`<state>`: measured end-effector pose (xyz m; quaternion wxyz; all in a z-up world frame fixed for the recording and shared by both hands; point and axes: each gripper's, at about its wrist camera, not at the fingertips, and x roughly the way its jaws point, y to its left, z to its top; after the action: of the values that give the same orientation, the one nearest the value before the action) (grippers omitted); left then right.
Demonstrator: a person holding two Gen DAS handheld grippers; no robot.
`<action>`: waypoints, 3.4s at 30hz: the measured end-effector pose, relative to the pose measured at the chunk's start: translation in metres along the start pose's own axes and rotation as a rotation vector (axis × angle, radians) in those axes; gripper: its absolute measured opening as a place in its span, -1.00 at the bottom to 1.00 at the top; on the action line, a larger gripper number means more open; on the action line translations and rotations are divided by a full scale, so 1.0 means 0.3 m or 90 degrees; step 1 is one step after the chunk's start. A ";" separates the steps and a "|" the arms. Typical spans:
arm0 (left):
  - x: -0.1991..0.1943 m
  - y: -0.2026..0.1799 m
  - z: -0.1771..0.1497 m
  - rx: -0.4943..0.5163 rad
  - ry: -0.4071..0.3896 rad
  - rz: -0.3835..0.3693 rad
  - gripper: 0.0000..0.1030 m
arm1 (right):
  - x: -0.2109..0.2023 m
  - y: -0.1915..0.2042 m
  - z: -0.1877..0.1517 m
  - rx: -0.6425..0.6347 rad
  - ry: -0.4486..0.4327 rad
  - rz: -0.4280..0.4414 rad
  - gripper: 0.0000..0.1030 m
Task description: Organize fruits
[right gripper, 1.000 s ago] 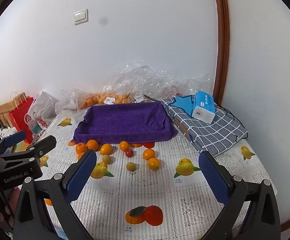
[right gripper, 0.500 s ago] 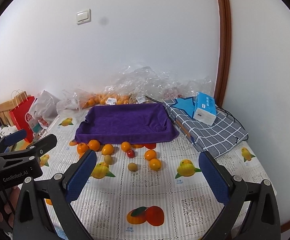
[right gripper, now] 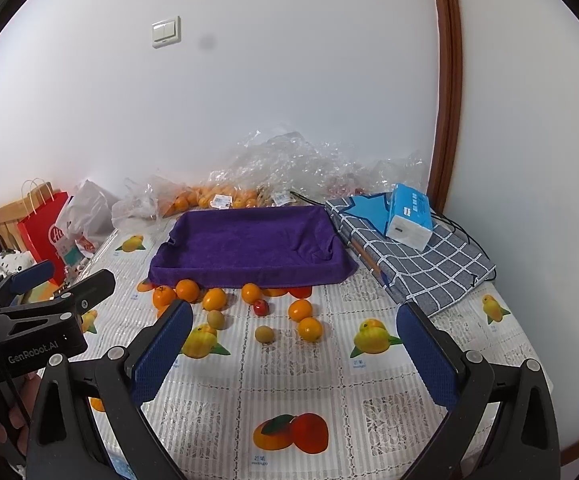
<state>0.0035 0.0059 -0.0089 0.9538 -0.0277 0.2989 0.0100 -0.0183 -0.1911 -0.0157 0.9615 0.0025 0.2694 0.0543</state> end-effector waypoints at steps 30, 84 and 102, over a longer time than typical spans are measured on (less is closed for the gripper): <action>0.140 -0.070 0.089 -0.010 0.017 0.008 0.99 | 0.193 -0.043 0.045 -0.036 0.050 0.018 0.97; 0.638 0.206 -0.188 -0.047 0.192 -0.139 0.42 | 0.715 -0.162 -0.224 0.059 0.156 -0.033 -0.36; 0.644 0.219 -0.204 -0.052 0.162 -0.224 -0.23 | 0.725 -0.174 -0.228 0.072 0.153 -0.057 -0.36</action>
<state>0.1249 0.0683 -0.1724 0.8937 -0.1188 0.4066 -0.1480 0.1363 -0.2215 -0.1884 0.9220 0.0380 0.3853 -0.0043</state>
